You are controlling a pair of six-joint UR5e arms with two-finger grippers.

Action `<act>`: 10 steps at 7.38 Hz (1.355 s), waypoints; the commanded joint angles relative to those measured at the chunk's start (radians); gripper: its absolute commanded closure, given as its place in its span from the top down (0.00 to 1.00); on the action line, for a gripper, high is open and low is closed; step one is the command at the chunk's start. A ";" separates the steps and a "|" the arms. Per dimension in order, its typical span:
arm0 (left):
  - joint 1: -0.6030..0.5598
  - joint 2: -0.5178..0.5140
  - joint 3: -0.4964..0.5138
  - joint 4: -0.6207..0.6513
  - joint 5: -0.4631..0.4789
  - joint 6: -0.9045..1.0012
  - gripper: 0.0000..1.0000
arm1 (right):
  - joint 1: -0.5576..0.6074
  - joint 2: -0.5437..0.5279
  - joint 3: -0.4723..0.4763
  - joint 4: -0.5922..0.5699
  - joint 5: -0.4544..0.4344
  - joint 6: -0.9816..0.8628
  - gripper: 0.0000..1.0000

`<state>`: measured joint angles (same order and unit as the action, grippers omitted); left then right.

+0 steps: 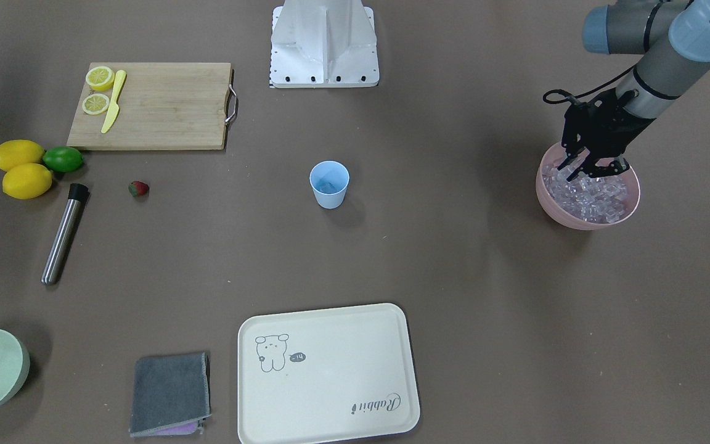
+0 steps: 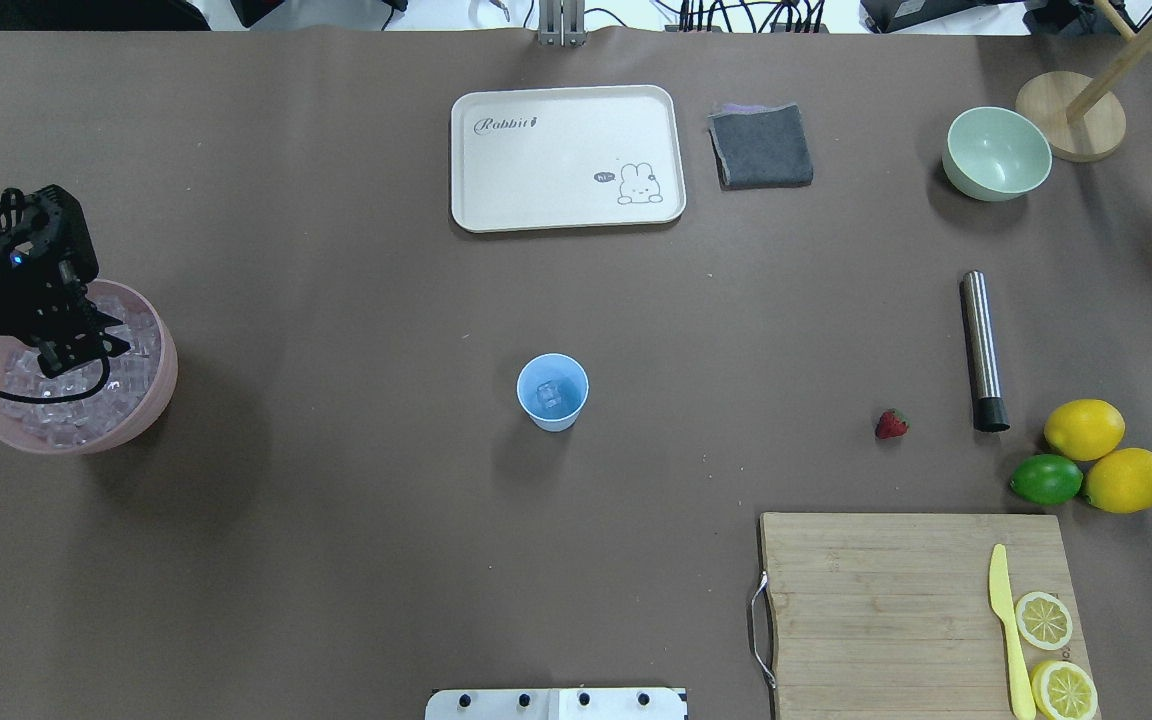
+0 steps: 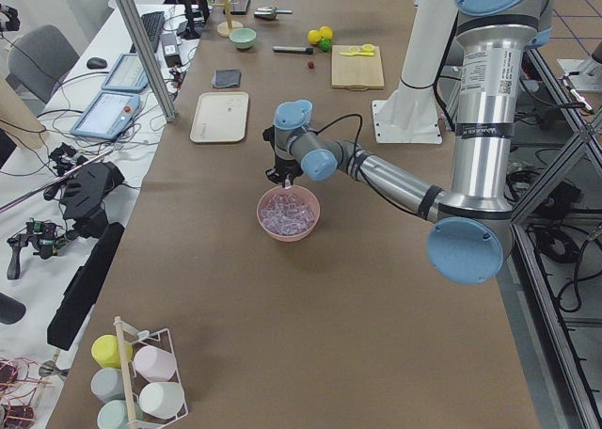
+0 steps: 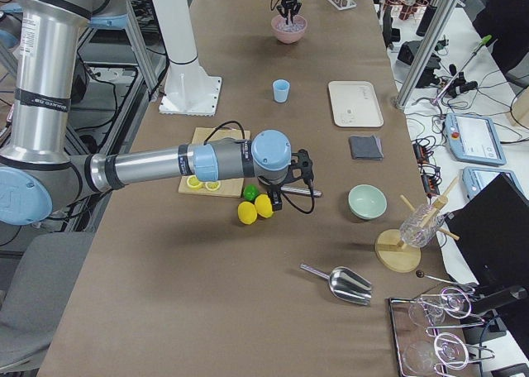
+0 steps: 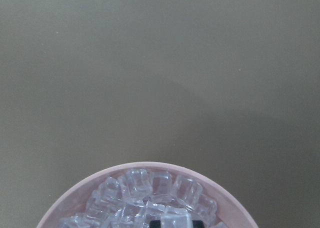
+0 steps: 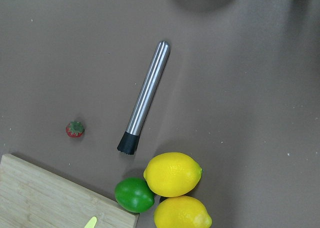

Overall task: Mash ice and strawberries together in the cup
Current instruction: 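Carry the ice cube with the left gripper into the blue cup and release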

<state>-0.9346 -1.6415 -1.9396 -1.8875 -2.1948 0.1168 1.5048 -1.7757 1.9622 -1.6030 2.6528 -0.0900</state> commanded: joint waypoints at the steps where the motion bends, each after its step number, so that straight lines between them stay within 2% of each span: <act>1: 0.028 -0.121 -0.016 0.057 -0.013 -0.275 0.00 | 0.000 -0.002 -0.002 0.000 0.000 -0.001 1.00; 3: 0.167 -0.249 -0.010 0.057 -0.011 -0.571 0.00 | 0.000 -0.001 -0.006 0.000 -0.008 -0.002 1.00; 5: 0.299 -0.343 0.001 0.079 0.102 -0.731 0.00 | 0.000 -0.001 -0.002 0.000 -0.008 -0.002 1.00; 7: 0.390 -0.524 0.045 0.212 0.206 -0.804 0.00 | 0.005 0.007 -0.005 0.000 -0.008 -0.005 1.00; 10: 0.428 -0.658 0.196 0.211 0.222 -0.818 0.00 | 0.005 0.007 -0.005 0.000 -0.007 -0.002 1.00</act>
<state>-0.5148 -2.2421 -1.8068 -1.6776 -1.9812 -0.6992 1.5094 -1.7699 1.9591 -1.6030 2.6459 -0.0927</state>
